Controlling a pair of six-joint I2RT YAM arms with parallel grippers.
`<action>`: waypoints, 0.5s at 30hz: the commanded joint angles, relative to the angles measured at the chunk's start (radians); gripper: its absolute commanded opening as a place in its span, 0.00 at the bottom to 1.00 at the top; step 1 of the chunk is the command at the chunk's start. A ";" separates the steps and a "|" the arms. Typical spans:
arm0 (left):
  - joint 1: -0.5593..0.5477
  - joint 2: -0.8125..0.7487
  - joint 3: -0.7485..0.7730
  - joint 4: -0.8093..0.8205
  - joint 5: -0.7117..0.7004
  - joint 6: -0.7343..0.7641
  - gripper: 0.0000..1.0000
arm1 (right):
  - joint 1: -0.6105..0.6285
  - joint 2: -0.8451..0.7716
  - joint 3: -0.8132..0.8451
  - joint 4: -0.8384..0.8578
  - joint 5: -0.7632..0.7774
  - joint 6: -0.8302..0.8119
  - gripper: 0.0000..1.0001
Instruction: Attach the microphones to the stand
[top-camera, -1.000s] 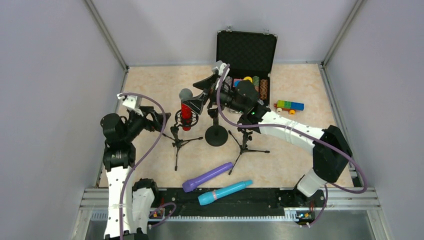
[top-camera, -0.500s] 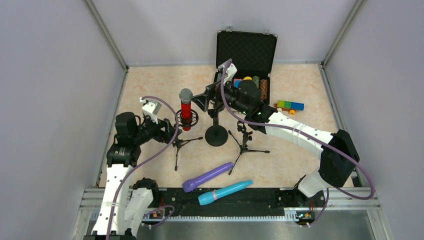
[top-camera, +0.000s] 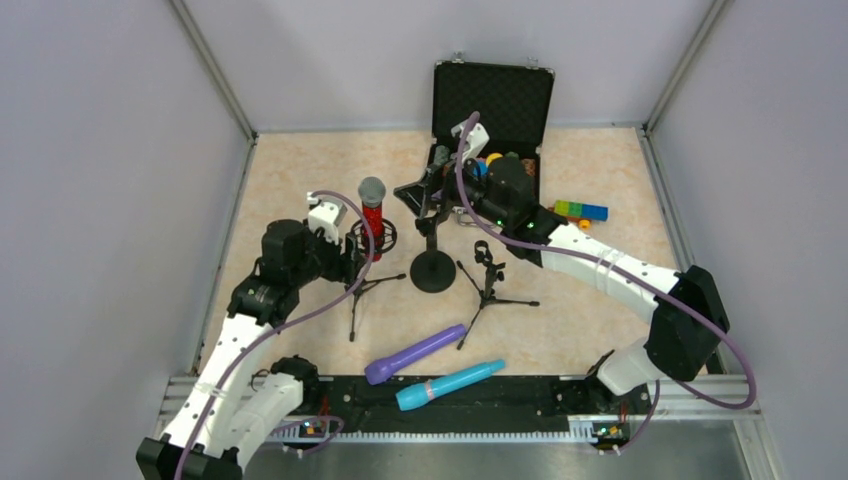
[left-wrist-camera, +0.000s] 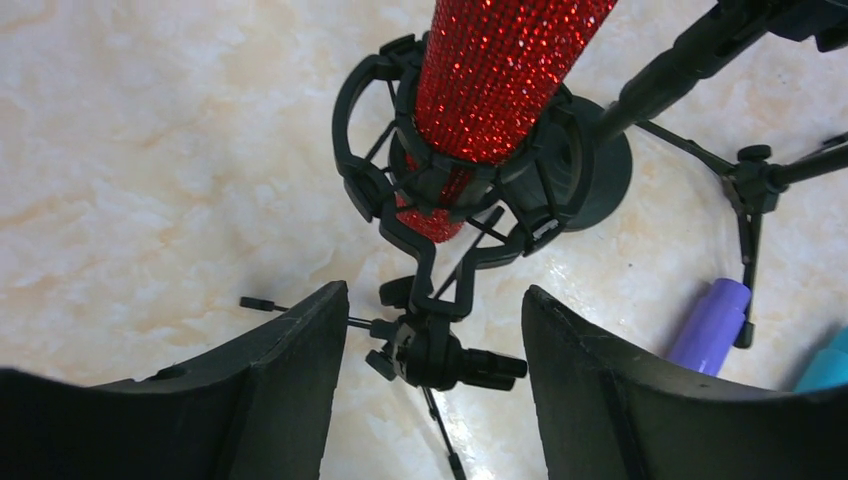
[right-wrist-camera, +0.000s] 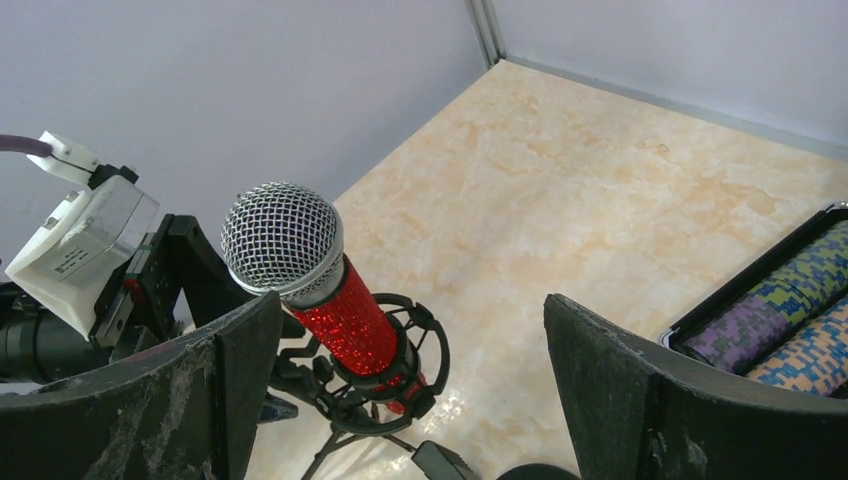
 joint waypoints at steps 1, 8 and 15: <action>-0.016 0.011 -0.008 0.094 -0.061 0.012 0.67 | -0.013 -0.039 -0.005 0.019 0.006 0.009 0.99; -0.028 0.052 -0.004 0.100 -0.033 0.052 0.51 | -0.022 -0.041 -0.003 0.019 0.007 0.006 0.99; -0.030 0.058 0.011 0.090 -0.002 0.094 0.16 | -0.031 -0.049 -0.004 0.015 0.008 0.002 0.99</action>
